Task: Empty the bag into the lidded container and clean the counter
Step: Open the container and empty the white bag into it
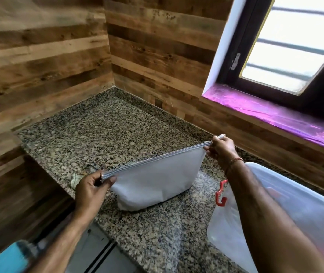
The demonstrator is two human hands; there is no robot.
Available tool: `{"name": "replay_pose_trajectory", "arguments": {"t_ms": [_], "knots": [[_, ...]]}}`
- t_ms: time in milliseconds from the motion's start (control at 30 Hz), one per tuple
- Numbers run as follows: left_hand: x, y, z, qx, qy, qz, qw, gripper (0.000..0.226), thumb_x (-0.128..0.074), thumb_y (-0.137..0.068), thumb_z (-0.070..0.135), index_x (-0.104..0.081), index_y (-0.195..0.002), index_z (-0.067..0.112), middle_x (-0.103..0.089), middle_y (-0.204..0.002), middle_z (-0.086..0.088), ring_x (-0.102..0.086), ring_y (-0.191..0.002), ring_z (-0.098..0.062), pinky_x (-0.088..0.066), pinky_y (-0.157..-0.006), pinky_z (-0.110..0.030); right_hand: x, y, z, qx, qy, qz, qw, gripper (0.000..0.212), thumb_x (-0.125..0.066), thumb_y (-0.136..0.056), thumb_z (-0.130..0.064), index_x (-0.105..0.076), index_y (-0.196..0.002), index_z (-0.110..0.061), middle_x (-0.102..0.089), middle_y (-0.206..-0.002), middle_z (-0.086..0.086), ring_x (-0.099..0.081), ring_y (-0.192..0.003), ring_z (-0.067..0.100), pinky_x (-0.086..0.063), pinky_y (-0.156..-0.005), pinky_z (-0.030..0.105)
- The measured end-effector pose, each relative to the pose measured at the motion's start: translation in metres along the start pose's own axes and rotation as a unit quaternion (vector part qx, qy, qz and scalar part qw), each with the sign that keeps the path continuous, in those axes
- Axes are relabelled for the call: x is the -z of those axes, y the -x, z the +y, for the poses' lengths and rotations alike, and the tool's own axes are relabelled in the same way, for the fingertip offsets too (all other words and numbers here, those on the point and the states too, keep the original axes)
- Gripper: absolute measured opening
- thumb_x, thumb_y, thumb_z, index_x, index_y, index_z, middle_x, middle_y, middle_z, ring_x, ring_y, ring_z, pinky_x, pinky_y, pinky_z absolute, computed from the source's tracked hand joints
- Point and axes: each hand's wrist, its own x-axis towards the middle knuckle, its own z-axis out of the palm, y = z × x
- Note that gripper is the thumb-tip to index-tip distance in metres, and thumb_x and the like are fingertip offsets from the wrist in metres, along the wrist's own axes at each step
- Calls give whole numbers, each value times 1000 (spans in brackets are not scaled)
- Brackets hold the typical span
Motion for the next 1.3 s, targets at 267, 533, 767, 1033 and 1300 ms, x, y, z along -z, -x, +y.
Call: {"name": "replay_pose_trajectory", "arguments": {"t_ms": [267,533,767,1033,1300], "knots": [[18,0,1,220,258,-128,932,74,-69,-73,75,-63,-112,13,-78,-93,-19,-75,-83,-28,-64,-66,-31,2,-13,-12,-83,37,-79,993,24,-50,-108,-32,-54,-105,-9,-58,-86,14,-72,-48,19,-59,-44,25],[15,-19,27,375,373,-155,834,20,-75,-75,5,-69,-94,7,-67,-94,-13,-58,-70,-15,-54,-46,-21,-9,-11,-11,-68,100,-119,985,19,-65,-100,-10,-66,-81,-9,-67,-57,2,-59,-40,4,-53,-43,16],[16,-7,-1,276,392,-185,858,56,-94,-50,1,-68,-95,21,-61,-78,5,-57,-67,-8,-44,-46,-19,-2,-8,-8,7,157,-88,984,33,-66,-98,-3,-50,-72,-14,-42,-60,5,-46,-32,4,-42,-37,16],[22,12,-10,302,268,-272,873,77,-81,-70,8,-54,-139,27,-65,-114,-15,-61,-86,-19,-51,-67,-29,18,2,-14,-56,255,-166,951,21,-65,-94,9,-60,-83,-8,-57,-77,9,-58,-64,13,-54,-44,17],[1,-22,12,387,137,-332,849,73,-50,-88,68,-64,-120,5,-67,-71,-11,-66,-61,-21,-64,-62,-38,6,-2,-16,-80,375,-125,915,31,-76,-94,-30,-63,-80,-6,-66,-48,4,-59,-32,9,-42,-31,16]]}}
